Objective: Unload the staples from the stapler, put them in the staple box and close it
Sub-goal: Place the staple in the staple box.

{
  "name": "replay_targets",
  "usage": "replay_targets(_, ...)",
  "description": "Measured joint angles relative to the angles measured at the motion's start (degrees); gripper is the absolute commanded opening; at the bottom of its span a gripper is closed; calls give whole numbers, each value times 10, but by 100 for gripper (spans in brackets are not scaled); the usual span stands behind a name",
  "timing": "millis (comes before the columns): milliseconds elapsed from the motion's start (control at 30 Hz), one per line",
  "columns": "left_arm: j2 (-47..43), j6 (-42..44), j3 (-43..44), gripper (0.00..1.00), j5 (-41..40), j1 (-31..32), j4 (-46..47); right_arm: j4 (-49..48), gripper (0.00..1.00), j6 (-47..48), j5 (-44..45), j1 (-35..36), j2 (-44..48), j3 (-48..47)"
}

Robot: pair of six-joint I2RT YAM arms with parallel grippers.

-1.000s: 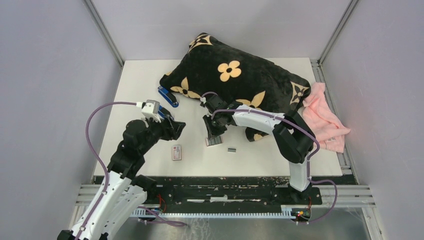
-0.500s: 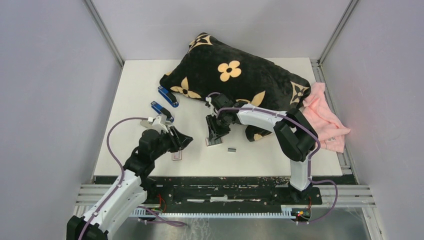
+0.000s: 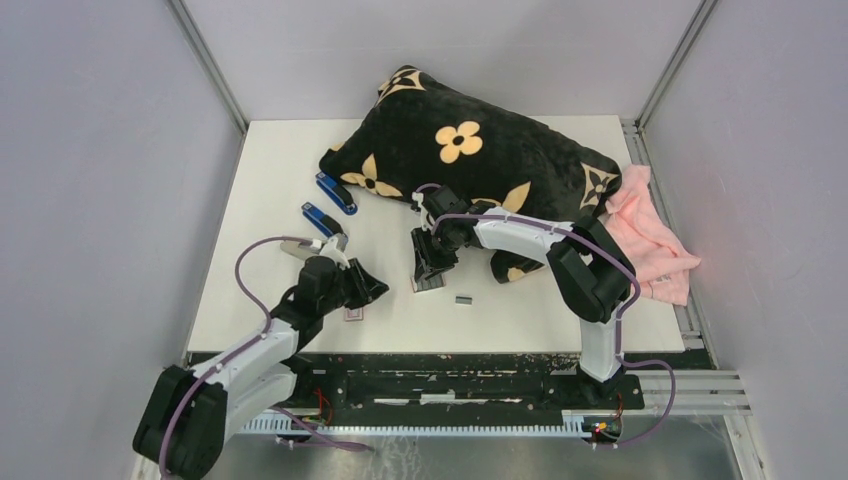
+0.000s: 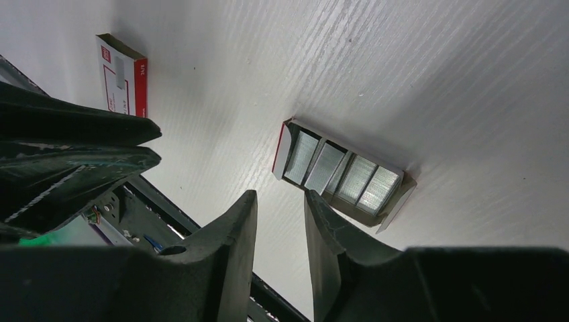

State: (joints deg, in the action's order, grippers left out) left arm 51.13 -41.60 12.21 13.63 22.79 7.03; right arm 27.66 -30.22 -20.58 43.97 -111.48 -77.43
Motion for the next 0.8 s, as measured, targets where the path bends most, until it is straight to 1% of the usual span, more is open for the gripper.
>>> replay_targets(167,69,0,0,30,-1,14,38,-2,40,-8,1,-2,0,0)
replay_targets(367,157,0,14,30,-12,51,65,-3,41,-11,3,-2,-6,0)
replay_targets(500,186,0,33,30,-21,66,82,-2,42,-13,3,-2,-17,1)
replay_targets(800,239,0,52,30,-28,78,121,-2,42,-14,4,-2,-19,1)
